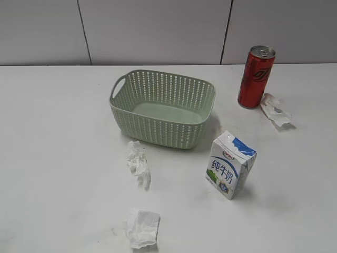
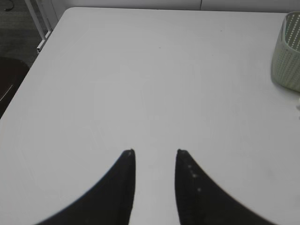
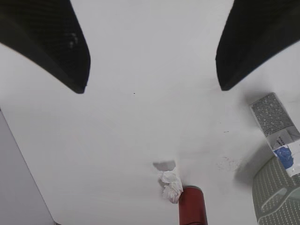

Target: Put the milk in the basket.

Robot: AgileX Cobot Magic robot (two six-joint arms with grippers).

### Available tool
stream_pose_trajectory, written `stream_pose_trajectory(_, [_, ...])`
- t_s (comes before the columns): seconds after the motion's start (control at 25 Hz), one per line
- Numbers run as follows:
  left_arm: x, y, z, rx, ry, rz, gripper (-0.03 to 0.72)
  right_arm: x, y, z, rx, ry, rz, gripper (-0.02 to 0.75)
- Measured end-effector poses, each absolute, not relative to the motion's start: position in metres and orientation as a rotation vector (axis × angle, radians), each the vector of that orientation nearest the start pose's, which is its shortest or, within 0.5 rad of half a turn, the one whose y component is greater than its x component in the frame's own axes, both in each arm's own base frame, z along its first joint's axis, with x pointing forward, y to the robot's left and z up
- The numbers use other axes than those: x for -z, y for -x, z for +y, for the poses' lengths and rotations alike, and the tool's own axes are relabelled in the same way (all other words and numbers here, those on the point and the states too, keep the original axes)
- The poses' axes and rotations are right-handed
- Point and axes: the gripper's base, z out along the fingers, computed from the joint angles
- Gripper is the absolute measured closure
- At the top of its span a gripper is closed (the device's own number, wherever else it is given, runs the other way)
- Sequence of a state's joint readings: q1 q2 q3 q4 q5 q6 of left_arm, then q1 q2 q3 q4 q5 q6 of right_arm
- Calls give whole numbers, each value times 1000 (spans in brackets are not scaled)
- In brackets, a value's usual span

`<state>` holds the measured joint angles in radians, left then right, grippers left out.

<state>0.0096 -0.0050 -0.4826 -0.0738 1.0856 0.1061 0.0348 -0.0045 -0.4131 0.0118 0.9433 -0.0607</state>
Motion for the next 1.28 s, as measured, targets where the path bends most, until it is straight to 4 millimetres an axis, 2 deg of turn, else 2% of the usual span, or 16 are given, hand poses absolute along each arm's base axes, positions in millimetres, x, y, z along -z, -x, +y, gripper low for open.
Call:
stream_pose_trajectory(0.76, [-271, 5, -6, 18, -104, 2077, 456, -262, -9, 1, 8, 95, 2006, 78])
stream_pose_trajectory(0.88, [-271, 5, -6, 18, -104, 2077, 459, -271, -10, 1, 9, 93, 1960, 78])
stream_pose_trajectory(1.04, [-271, 5, -6, 18, -104, 2077, 459, -285, -22, 1, 18, 91, 1904, 80])
stream_pose_trajectory(1.28, [-271, 5, -6, 18, -104, 2077, 459, -293, -56, 2, 12, 89, 1903, 88])
